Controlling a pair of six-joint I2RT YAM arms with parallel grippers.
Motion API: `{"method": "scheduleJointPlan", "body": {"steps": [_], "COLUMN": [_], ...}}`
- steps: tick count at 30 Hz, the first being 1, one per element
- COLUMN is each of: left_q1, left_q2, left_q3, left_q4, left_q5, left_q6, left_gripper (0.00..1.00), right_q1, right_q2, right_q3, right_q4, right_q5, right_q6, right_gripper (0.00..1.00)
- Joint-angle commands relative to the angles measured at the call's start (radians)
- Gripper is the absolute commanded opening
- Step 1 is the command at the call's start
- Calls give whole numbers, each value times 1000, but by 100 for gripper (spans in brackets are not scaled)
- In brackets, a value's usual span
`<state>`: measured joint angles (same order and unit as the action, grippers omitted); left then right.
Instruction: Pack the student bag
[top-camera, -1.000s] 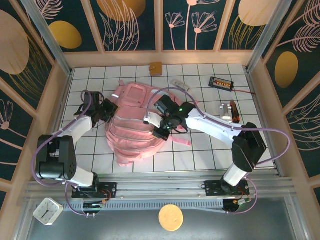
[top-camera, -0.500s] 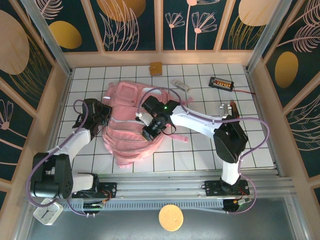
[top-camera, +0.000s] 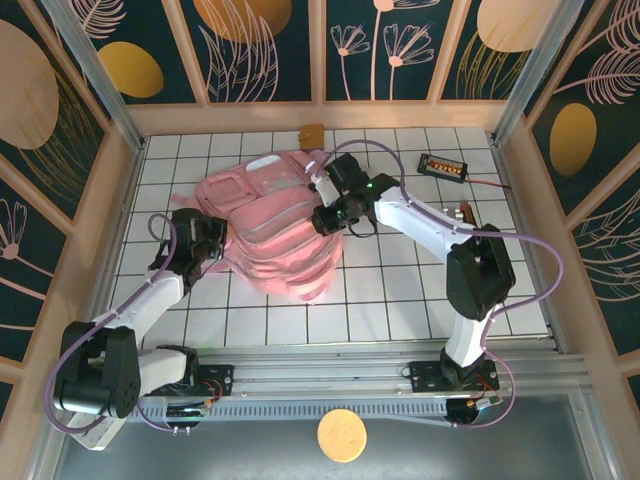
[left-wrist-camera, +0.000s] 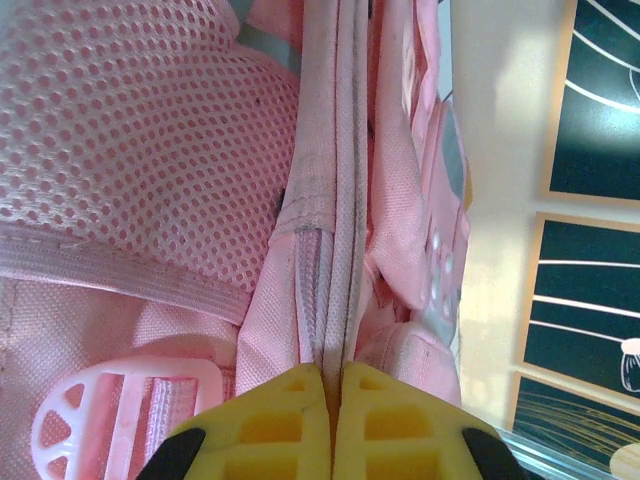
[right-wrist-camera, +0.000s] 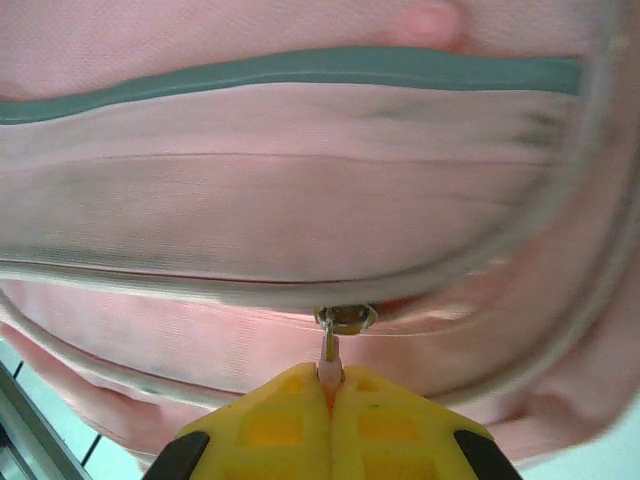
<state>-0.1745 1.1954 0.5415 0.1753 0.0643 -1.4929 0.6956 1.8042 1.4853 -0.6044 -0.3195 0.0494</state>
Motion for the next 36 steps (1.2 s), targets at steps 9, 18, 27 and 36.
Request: {"method": "scheduleJointPlan", "body": {"steps": [9, 18, 27, 36], "left_q1": [-102, -164, -166, -165], "left_q2": [25, 36, -11, 6], "left_q3": [-3, 12, -52, 68], "left_q4": [189, 206, 222, 71], "left_q5": [-31, -60, -103, 49], "left_q6": [-102, -124, -156, 40], "left_gripper": [0, 0, 0, 25], "right_q1": [164, 214, 217, 108], "right_q2": [42, 172, 172, 94], "right_q3": [65, 205, 195, 75], "right_q4": [-22, 6, -76, -43], "right_q5": [-89, -194, -223, -157], "right_q6": [-31, 84, 69, 73], "right_gripper": [0, 0, 0, 0]}}
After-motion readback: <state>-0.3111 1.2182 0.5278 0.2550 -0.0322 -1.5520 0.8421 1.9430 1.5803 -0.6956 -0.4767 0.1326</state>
